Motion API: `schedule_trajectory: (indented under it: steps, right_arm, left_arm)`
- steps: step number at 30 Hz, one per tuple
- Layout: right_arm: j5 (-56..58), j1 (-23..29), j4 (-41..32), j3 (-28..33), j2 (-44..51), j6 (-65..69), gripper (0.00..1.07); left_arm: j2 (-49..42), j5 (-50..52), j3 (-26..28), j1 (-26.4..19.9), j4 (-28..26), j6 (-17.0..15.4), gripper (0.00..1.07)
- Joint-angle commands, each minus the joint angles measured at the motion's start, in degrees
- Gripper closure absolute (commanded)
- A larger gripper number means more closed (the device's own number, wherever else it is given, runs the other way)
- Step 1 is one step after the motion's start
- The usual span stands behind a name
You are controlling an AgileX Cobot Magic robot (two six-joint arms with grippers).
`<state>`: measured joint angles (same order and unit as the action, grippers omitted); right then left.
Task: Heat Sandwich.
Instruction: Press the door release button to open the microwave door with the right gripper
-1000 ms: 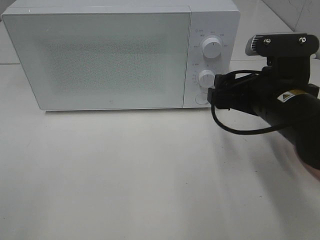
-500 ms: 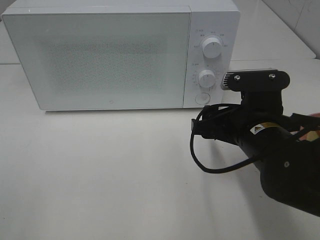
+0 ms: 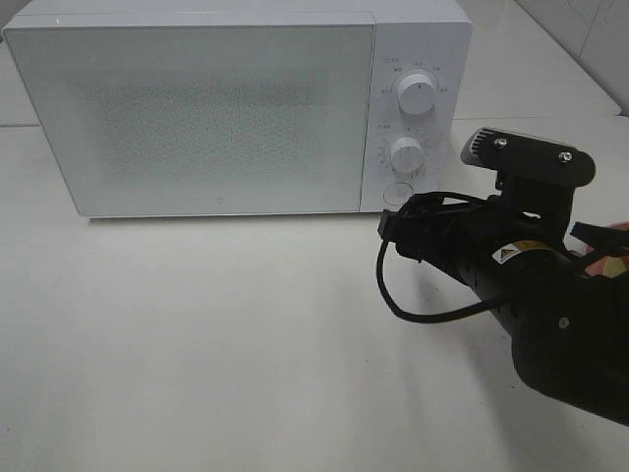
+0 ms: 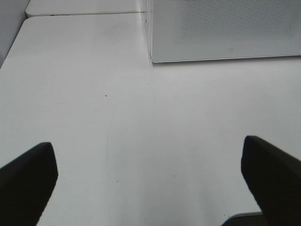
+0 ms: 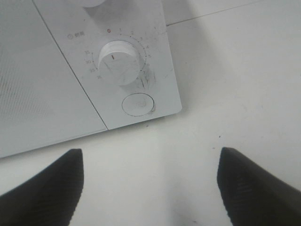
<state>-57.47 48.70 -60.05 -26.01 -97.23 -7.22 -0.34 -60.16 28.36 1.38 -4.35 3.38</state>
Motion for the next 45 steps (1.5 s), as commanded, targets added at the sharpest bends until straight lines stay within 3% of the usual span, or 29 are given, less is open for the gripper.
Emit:
schedule_trajectory:
  steps: [1, 7, 14, 20, 23, 25, 33, 36, 45]
  right_arm:
    - [-0.1, 0.2, 0.5, 0.1, 0.1, 8.3, 0.32]
    - [-0.1, 0.2, 1.4, 0.1, 0.1, 27.6, 0.37]
    - [-0.1, 0.2, 8.5, 0.1, 0.1, 53.6, 0.46]
    - [-0.1, 0.2, 9.7, 0.1, 0.1, 64.7, 0.52]
    - [0.5, 0.1, 9.7, 0.1, 0.1, 71.8, 0.61]
    - [0.9, -0.1, 9.6, 0.1, 0.1, 73.2, 0.63]
    - [2.9, -0.1, 6.5, 0.1, -0.3, 77.5, 1.02]
    - [2.7, -0.1, 6.5, 0.1, -0.3, 76.7, 1.07]
    - [3.9, -1.4, 5.6, 0.0, -2.0, 80.9, 1.07]
  left_arm:
    - [-1.1, 0.8, -0.2, 0.2, -0.2, -0.1, 0.07]
    - [-1.1, 0.8, -0.2, 0.2, -0.2, -0.1, 0.07]
    - [-1.1, 0.8, -0.2, 0.2, -0.2, -0.1, 0.07]
    - [-1.1, 0.8, -0.2, 0.2, -0.2, -0.1, 0.07]
    - [-1.1, 0.8, -0.2, 0.2, -0.2, -0.1, 0.07]
    - [-1.1, 0.8, -0.2, 0.2, -0.2, -0.1, 0.07]
    - [-1.1, 0.8, -0.2, 0.2, -0.2, -0.1, 0.07]
    - [-1.1, 0.8, -0.2, 0.2, -0.2, -0.1, 0.07]
    - [-1.1, 0.8, -0.2, 0.2, -0.2, -0.1, 0.07]
